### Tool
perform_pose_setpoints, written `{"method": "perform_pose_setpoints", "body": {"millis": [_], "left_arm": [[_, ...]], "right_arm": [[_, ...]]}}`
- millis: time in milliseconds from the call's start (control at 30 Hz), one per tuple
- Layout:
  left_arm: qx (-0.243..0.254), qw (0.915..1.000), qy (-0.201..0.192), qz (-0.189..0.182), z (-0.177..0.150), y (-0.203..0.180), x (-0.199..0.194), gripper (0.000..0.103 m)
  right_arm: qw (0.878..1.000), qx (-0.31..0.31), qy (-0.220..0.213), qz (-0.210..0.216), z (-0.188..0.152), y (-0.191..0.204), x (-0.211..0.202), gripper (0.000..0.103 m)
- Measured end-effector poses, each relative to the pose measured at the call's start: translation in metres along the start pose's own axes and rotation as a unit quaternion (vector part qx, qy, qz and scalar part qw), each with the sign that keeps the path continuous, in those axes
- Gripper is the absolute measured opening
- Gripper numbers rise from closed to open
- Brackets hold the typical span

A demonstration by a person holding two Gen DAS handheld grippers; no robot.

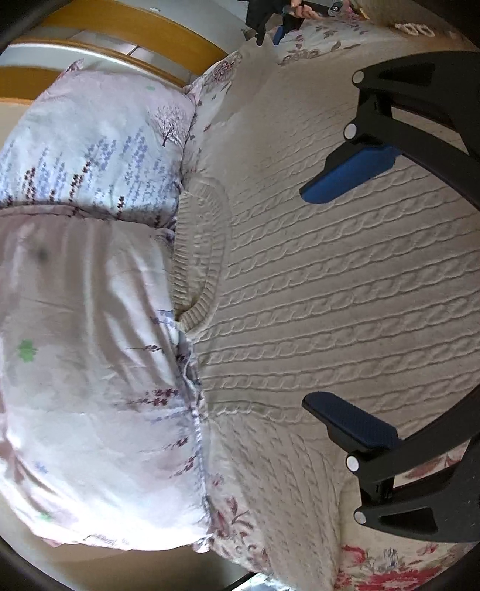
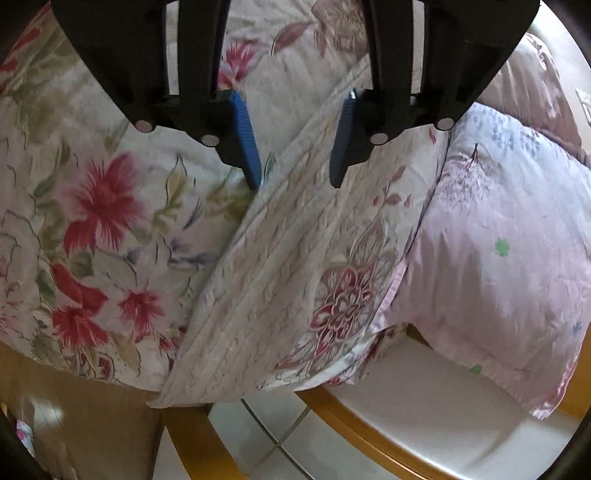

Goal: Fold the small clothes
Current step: 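Move the right gripper to the sweater sleeve cuff and close on it, then carry the held sleeve with the right gripper across the sweater body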

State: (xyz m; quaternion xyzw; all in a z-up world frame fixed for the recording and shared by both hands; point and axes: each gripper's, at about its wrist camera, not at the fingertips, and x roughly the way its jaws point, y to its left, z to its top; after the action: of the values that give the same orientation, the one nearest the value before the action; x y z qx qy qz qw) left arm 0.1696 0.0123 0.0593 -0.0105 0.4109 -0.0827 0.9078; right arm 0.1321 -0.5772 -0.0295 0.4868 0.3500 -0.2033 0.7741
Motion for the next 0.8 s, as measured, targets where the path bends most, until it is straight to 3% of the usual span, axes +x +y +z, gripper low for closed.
{"method": "perform_pose_setpoints", "body": {"millis": [100, 200, 267, 400, 600, 700, 800], "left_arm": [[-0.005, 1.0000, 0.006, -0.001, 0.002, 0.001, 0.009, 0.101], [-0.009, 0.9999, 0.009, -0.005, 0.002, 0.002, 0.014, 0.101], [-0.013, 0.9998, 0.010, -0.012, 0.003, 0.004, 0.016, 0.101], [-0.021, 0.9995, 0.013, -0.018, 0.005, 0.008, 0.021, 0.101], [-0.036, 0.9985, 0.017, -0.037, 0.006, 0.015, 0.024, 0.101], [-0.047, 0.9974, 0.005, -0.054, 0.005, 0.019, 0.022, 0.101], [-0.057, 0.9962, -0.003, -0.065, 0.005, 0.021, 0.019, 0.101]], "right_arm": [[1.000, 0.008, -0.007, 0.001, 0.008, -0.002, 0.002, 0.032], [1.000, 0.016, -0.020, -0.001, 0.013, -0.010, 0.003, 0.017], [1.000, 0.013, -0.025, -0.004, 0.013, -0.013, 0.001, 0.012], [0.999, -0.028, -0.042, -0.013, 0.011, -0.001, -0.005, 0.009], [0.987, -0.127, -0.091, 0.023, -0.005, 0.054, -0.036, 0.009], [0.978, -0.178, -0.095, 0.050, -0.024, 0.087, -0.046, 0.008], [0.963, -0.238, -0.074, 0.104, -0.060, 0.130, -0.055, 0.008]]}}
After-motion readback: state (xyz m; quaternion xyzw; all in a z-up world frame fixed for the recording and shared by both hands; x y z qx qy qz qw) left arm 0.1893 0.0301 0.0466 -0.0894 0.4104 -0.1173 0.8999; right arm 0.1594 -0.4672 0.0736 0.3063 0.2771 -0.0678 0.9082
